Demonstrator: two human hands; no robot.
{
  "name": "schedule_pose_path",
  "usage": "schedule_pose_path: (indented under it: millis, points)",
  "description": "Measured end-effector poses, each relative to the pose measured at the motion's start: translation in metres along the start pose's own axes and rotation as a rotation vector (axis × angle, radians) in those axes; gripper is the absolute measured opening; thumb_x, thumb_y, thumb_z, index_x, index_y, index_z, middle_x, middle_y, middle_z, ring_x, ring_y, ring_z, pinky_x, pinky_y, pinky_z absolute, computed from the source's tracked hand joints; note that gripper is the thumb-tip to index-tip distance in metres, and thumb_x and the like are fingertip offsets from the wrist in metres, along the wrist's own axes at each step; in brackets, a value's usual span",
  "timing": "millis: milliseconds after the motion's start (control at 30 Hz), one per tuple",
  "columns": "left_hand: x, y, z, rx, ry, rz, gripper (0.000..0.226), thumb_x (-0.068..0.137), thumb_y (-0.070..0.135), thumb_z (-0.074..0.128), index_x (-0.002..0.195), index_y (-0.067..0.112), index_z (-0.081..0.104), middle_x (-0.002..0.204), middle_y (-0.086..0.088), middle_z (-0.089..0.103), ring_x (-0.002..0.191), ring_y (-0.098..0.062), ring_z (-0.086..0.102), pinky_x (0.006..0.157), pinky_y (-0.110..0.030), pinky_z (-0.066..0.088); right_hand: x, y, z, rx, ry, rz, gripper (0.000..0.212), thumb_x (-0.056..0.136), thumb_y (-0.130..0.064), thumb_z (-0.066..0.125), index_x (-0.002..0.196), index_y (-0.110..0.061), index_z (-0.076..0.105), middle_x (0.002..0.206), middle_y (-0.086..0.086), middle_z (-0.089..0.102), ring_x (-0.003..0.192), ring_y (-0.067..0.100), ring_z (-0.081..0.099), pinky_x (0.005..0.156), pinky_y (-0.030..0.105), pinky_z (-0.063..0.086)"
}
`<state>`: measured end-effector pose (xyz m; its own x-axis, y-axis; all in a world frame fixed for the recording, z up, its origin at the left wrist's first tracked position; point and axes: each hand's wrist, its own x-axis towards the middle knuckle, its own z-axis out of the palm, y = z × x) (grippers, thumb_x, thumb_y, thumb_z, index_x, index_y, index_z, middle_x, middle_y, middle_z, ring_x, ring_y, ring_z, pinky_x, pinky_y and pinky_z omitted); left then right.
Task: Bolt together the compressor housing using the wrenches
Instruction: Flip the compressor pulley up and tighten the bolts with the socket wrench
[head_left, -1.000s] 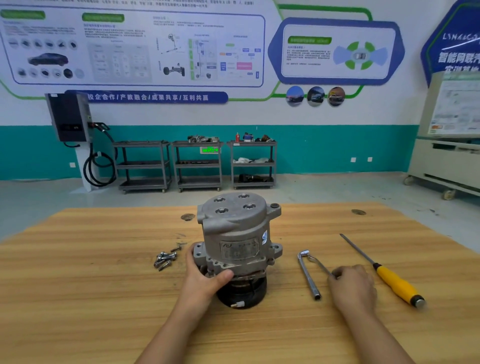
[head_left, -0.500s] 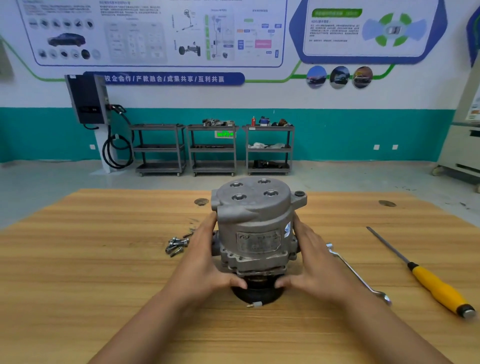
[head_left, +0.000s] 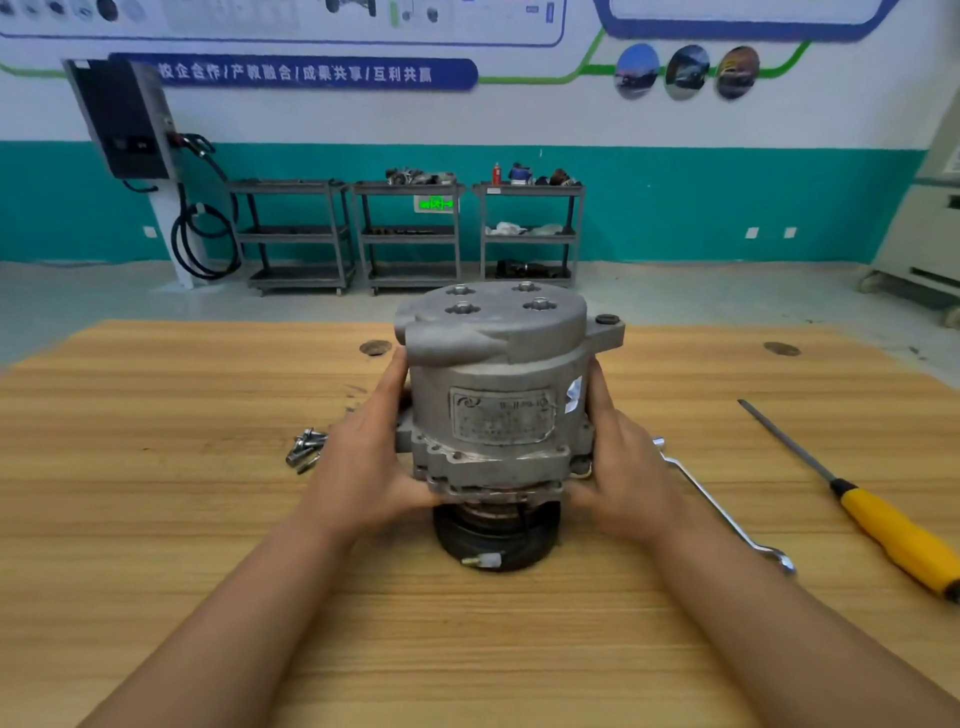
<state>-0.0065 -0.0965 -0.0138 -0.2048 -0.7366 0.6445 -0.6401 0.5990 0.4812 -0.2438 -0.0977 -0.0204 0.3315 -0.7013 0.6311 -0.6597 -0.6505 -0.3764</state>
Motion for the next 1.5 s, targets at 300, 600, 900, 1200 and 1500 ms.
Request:
schedule_pose_path:
  millis: [300, 600, 900, 1200, 1500]
  points:
    - [-0.003, 0.012, -0.006, 0.044, 0.041, 0.137, 0.115, 0.064, 0.074, 0.061, 0.135, -0.013, 0.036, 0.093, -0.012, 0.07, 0.081, -0.023, 0.069, 0.07, -0.032, 0.051, -0.001, -0.01, -0.011, -0.118, 0.242, -0.241, 0.101, 0.09, -0.064, 0.035, 0.121, 0.032, 0.029, 0.062, 0.014, 0.061, 0.048, 0.023, 0.058, 0.053, 0.024, 0.037]
    - [-0.007, 0.031, -0.013, -0.126, 0.104, 0.059, 0.125, 0.052, 0.088, 0.051, 0.138, -0.002, 0.039, 0.106, 0.02, 0.058, 0.095, -0.001, 0.061, 0.081, -0.015, 0.05, -0.001, -0.028, -0.01, 0.144, 0.323, -0.142, 0.113, 0.07, -0.075, 0.053, 0.126, 0.022, 0.04, 0.102, 0.005, 0.064, 0.079, 0.001, 0.058, 0.075, 0.003, 0.043]
    - [-0.006, 0.03, -0.007, -0.228, 0.048, -0.132, 0.076, 0.038, 0.068, 0.07, 0.107, 0.036, 0.063, 0.074, 0.04, 0.062, 0.07, 0.018, 0.059, 0.061, 0.0, 0.04, -0.011, -0.026, -0.009, 0.507, 0.269, 0.13, 0.073, 0.055, -0.078, 0.067, 0.115, -0.039, 0.053, 0.081, -0.031, 0.067, 0.079, -0.015, 0.057, 0.072, 0.011, 0.048]
    - [-0.002, 0.018, -0.001, -0.26, -0.065, -0.369, 0.051, 0.042, 0.07, 0.062, 0.071, 0.029, 0.068, 0.067, 0.023, 0.069, 0.061, 0.008, 0.062, 0.053, -0.007, 0.041, -0.008, -0.02, 0.004, 0.495, 0.083, 0.381, 0.028, 0.052, -0.068, 0.064, 0.078, -0.056, 0.067, 0.069, -0.024, 0.069, 0.061, -0.007, 0.063, 0.054, 0.009, 0.044]
    - [-0.003, 0.01, 0.003, -0.215, -0.127, -0.408, 0.048, 0.048, 0.069, 0.066, 0.066, 0.025, 0.068, 0.058, 0.023, 0.066, 0.054, 0.008, 0.06, 0.046, -0.006, 0.037, -0.007, -0.012, -0.001, 0.33, -0.043, 0.385, 0.034, 0.057, -0.085, 0.047, 0.072, -0.058, 0.062, 0.067, -0.032, 0.064, 0.063, -0.01, 0.06, 0.053, 0.008, 0.038]
